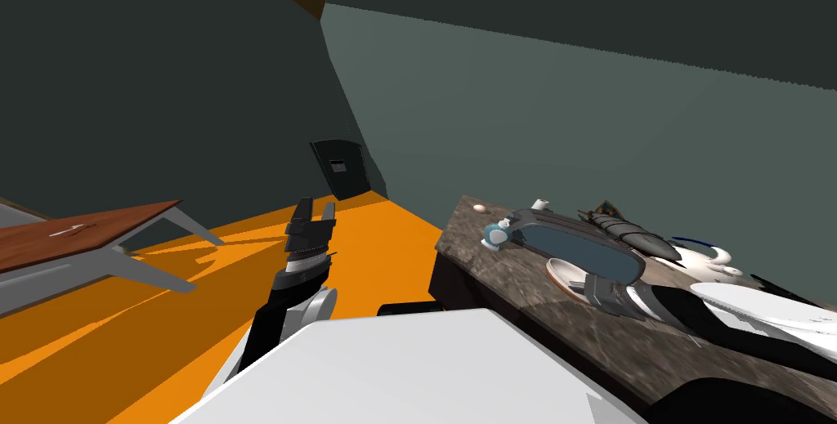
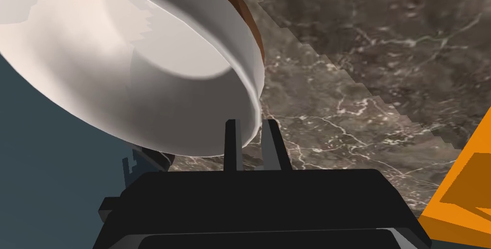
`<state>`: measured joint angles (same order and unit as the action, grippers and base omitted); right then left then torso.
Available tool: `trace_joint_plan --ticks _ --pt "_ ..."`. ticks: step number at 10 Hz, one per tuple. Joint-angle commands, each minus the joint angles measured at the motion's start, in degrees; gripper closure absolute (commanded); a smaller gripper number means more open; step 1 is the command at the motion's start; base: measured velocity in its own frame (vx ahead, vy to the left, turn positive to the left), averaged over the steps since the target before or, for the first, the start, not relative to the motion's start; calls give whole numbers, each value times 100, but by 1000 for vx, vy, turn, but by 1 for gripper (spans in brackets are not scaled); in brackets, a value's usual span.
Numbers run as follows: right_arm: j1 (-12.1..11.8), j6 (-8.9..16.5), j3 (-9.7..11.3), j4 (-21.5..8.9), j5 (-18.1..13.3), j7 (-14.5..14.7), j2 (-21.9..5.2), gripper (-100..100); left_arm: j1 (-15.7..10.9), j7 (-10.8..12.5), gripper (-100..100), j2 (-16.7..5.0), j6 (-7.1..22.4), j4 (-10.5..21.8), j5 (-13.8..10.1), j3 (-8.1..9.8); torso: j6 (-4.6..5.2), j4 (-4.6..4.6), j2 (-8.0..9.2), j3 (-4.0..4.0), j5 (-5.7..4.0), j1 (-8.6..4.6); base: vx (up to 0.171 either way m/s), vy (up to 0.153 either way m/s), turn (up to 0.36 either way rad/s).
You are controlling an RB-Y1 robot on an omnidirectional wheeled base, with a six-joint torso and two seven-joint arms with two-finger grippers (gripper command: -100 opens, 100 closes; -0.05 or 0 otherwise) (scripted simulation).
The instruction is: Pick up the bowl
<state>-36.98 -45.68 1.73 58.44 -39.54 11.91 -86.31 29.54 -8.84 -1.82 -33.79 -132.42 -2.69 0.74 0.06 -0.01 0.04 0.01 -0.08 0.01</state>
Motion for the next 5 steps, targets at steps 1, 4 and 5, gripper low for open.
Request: trace_joint_plan --ticks 1,4,5 --pt "0 0 0 0 0 0 0 0 0 0 0 0 0 0 0 0 0 0 0 0 0 0 0 0 0" --pt "-416 439 71 569 586 -17 -473 100 -1 0 0 0 0 0 0 0 0 4 20 11 2 -7 -55 -35 -17" --pt "-512 560 103 718 751 -26 -611 100 -1 0 0 0 0 0 0 0 1 6 23 13 3 -10 -51 -46 -11"
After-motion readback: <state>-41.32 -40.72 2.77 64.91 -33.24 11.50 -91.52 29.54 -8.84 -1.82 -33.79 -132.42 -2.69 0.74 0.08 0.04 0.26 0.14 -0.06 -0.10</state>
